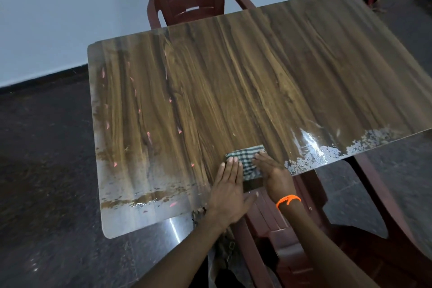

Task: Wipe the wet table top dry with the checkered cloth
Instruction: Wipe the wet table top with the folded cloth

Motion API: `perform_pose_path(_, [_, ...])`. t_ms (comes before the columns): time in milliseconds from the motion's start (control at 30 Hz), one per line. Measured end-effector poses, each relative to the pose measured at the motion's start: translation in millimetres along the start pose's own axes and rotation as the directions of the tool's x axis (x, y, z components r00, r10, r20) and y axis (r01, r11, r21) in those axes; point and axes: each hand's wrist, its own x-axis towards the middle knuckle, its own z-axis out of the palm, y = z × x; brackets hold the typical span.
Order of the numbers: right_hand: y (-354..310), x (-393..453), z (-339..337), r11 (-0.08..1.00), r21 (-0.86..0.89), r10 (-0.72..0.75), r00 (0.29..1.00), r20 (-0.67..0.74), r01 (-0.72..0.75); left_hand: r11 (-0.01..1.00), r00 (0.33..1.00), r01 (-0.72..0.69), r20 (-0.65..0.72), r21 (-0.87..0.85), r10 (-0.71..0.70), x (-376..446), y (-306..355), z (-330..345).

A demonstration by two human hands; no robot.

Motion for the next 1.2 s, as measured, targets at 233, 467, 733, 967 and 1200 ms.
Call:
perform_pose_path(233, [-27.3,-12.8,21.1,0.996,-0.040,-0.082,0.994,0.071,0.085,0.994,0.993,0.104,-0.053,-0.020,-0.105,-29.4,-13.2,9.7])
perform_pose_path(467, [-33.7,-63.0,14.3,0.994,0.002,-0.106,0.988,0.116,0.107,0.987,0.991,0.126,-0.028,-0.099,-0.129,-88.0,12.0,29.4])
perform_pose_path(733, [-29.1,-29.2,26.5,1.000,0.006,-0.013,0.998,0.064,0.013,0.984,0.987,0.156,-0.020,-0.084,-0.158,-59.9,2.8,14.8])
perform_pose_path(967, [-88.0,-42.6,59.6,0.991,0.047,-0.134,0.971,0.198,0.127,0.967,0.969,0.236,-0.049,-0.094,-0.241,-116.5,-42.9,25.1])
perform_pose_path(1200, [-67.3,-61.9,36.6,0.997,0.072,-0.051,0.976,0.212,0.037,0.971,0.983,0.180,0.055,-0.156,-0.173,-113.7,-25.3,15.3])
